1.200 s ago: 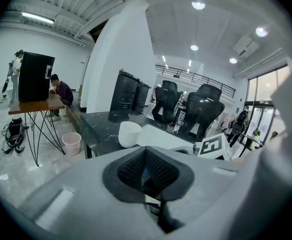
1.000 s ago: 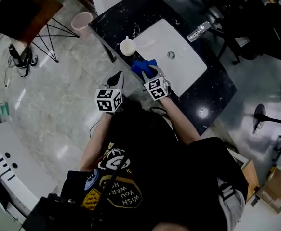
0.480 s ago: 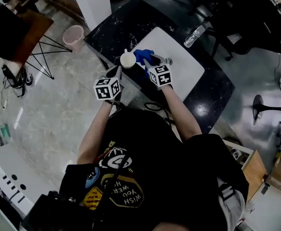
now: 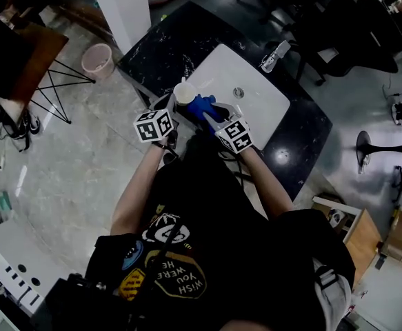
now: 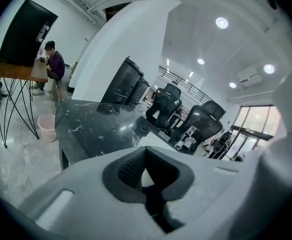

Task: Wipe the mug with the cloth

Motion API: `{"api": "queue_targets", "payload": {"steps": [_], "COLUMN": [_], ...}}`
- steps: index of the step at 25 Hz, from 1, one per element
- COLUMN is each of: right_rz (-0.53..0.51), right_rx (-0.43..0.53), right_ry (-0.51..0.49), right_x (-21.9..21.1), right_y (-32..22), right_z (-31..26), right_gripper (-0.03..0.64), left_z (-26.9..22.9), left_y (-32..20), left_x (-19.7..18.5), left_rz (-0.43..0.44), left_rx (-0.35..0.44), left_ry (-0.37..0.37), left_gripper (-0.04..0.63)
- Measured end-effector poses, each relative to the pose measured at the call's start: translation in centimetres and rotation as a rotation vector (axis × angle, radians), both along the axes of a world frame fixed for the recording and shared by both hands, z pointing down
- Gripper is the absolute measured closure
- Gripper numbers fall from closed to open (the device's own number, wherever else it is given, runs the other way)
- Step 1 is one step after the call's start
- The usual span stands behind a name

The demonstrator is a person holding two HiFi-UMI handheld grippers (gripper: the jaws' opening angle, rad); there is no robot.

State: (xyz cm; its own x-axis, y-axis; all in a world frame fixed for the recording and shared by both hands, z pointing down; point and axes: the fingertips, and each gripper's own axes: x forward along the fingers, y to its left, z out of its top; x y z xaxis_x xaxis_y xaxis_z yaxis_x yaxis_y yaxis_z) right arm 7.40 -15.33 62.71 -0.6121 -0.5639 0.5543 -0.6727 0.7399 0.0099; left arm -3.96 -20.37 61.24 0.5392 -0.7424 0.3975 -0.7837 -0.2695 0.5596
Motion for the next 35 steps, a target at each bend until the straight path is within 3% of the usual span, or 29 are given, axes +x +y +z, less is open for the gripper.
{"api": "queue_targets", "payload": {"steps": [3,5,10,16,22,27,32,35], "right_rz": [0.150,0.189,0.044,0.009,0.188,0.092,0.037,0.165], "right_rx": [0.023,0.028,-0.042,-0.055,0.001,-0.056,-0.099,-0.082], "right_ry": [-0.070,-0.078,0.025,-0.013,-0.075,-0.017,-0.051,-0.136], "right_x": [2.2,2.6,0.0,-1.4,2.8,0.0,-1.9,0.5], "right_y": [-4.1,-6.7,-5.6,-0.6,-5.9,-4.5,0.2,-1.9], "right_z": [-1.9,-2.6,-0.1,0.7,-1.9,0.1,0.9,-0.9], "right_gripper": [0.511,0.511,0.511,0.509,0.509,0.509,0.511,0.511], "left_z": [-0.1,-0.1,0.2,0.2,0.3,0.4,0.3,0.3], "left_y": [-0.2,-0.4,0.4,0.1,0.4,0.6,0.6,0.7], "left_x": [-0.3,-0.3,0.0,-0.1,0.2,0.3,0.3,0.2], "left_rz": [0.001,0.000,-0.021,-0.028,-0.010,0.001,0.000,0.003], "left_rx": [0.008,0.008,-0.002,0.005,0.002,0.004,0.009,0.003], "left_ry": [-0.013,-0.013,0.023,0.025,0.011,0.002,0.008,0.014], "left_gripper": [0.592,0.592,0.592,0.592,0.592,0.592,0.592,0.592]}}
